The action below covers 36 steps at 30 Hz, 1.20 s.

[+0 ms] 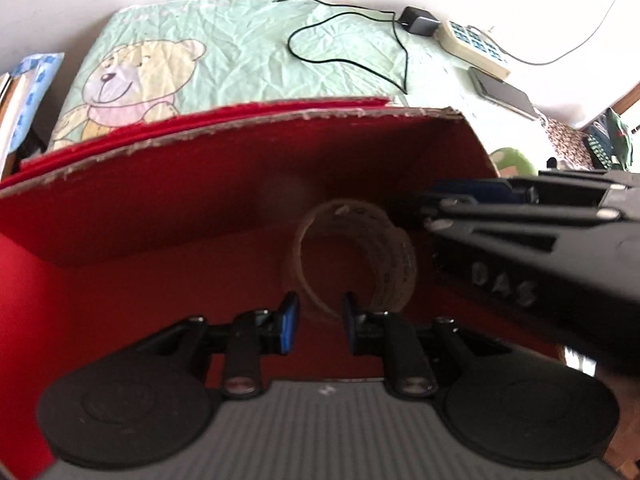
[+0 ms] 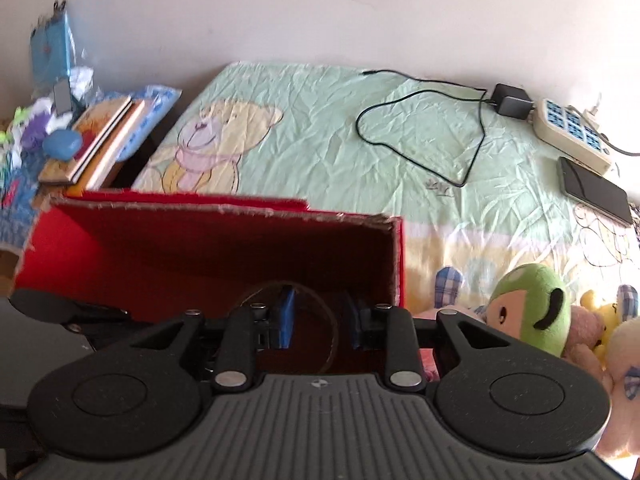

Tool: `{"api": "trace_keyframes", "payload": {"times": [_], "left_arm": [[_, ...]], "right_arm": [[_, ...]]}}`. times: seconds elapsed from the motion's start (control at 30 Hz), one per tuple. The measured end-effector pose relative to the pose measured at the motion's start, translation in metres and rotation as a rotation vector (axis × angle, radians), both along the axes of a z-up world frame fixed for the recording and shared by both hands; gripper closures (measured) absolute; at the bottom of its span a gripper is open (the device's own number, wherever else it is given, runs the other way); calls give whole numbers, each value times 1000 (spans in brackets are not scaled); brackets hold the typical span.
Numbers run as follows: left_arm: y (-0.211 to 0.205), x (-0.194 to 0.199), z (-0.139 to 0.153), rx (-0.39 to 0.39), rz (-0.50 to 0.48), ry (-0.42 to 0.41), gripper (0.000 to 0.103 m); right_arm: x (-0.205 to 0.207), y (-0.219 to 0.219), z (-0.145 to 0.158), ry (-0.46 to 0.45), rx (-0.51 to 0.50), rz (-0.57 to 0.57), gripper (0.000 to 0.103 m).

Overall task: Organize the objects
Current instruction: 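Carry the tape roll over the red box and lower it inside, then open the right gripper to release the tape and withdraw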

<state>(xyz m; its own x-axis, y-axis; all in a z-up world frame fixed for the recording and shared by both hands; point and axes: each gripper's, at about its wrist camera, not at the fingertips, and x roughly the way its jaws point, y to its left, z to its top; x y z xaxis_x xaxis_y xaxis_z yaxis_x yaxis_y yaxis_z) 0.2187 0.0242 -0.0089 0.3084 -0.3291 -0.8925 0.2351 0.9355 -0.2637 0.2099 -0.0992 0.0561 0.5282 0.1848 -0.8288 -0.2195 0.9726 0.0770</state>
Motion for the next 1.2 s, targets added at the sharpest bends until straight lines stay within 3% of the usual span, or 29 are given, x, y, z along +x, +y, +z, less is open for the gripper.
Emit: {"api": "trace_keyframes", "payload": {"times": [0.17, 0.3, 0.47, 0.6, 0.67, 0.77, 0.83, 1.2], "left_arm": [[14, -13, 8, 36, -8, -56, 85], [42, -33, 15, 85, 5, -124, 85], [60, -38, 7, 177, 23, -154, 85], [70, -36, 3, 185, 32, -149, 83], [68, -39, 5, 244, 28, -197, 77], [68, -41, 4, 301, 1, -234, 77], [70, -41, 5, 327, -3, -256, 76], [74, -35, 4, 342, -72, -278, 74]], "right_arm": [[-12, 0, 5, 96, 158, 51, 76], [-14, 21, -9, 215, 235, 122, 76], [-3, 46, -41, 276, 189, 131, 80], [6, 39, -47, 244, 163, 68, 84], [6, 39, -47, 208, 86, 60, 85], [3, 28, -56, 238, 85, 56, 87], [-6, 29, -57, 209, 55, 93, 88], [-38, 28, -66, 224, 97, 75, 86]]}}
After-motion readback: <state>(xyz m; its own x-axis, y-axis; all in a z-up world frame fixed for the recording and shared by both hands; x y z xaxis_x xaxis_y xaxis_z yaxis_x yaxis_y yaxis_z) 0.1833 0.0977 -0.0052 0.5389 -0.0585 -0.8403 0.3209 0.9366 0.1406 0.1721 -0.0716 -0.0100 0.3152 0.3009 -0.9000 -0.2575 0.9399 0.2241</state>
